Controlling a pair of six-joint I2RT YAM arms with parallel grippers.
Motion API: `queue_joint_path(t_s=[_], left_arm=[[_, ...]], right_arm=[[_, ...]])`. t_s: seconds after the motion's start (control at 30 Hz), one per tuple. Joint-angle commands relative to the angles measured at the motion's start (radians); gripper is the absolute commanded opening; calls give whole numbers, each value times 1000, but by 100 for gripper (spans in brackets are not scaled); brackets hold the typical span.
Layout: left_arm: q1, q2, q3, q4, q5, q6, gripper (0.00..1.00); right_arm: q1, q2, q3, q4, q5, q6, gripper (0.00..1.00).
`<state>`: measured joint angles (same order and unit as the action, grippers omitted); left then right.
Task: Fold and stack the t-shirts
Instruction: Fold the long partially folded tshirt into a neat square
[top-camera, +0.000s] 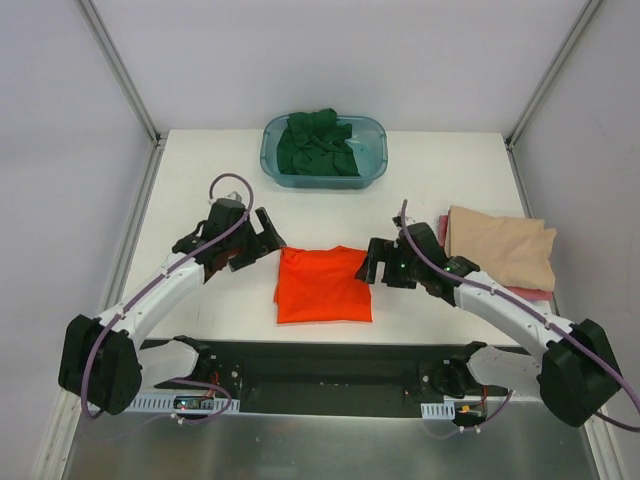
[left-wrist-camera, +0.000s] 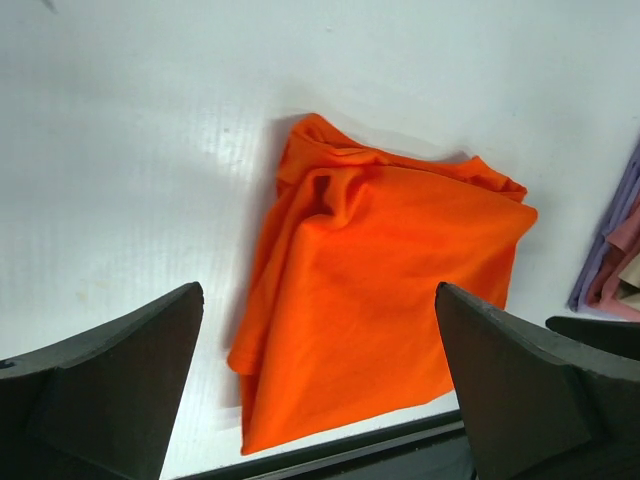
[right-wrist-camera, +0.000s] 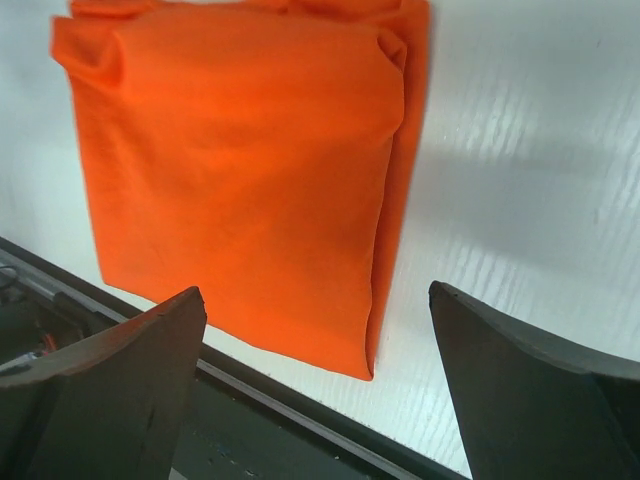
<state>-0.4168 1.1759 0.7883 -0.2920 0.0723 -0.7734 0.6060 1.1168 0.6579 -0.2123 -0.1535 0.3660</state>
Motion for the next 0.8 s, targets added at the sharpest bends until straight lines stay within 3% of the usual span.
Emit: queue_joint_path(t_s=[0.0,0.3,0.47,0.63,0.77], left_arm=[[62,-81,-60,-7,-17,11,99],[107,-94,-86,-9,7,34,99],[124,-82,-90,-6,-2,39,99],[133,-76,-100,1,-23,33,99],[150,-62,-103,2,-11,33,99]], right_arm=[[77,87,35,-47,147,99,96],[198,325,184,-105,322,133,99],[235,442,235,-160,342,142,86],[300,550,299,-240,380,165,80],[334,633,322,-251,373,185,66]])
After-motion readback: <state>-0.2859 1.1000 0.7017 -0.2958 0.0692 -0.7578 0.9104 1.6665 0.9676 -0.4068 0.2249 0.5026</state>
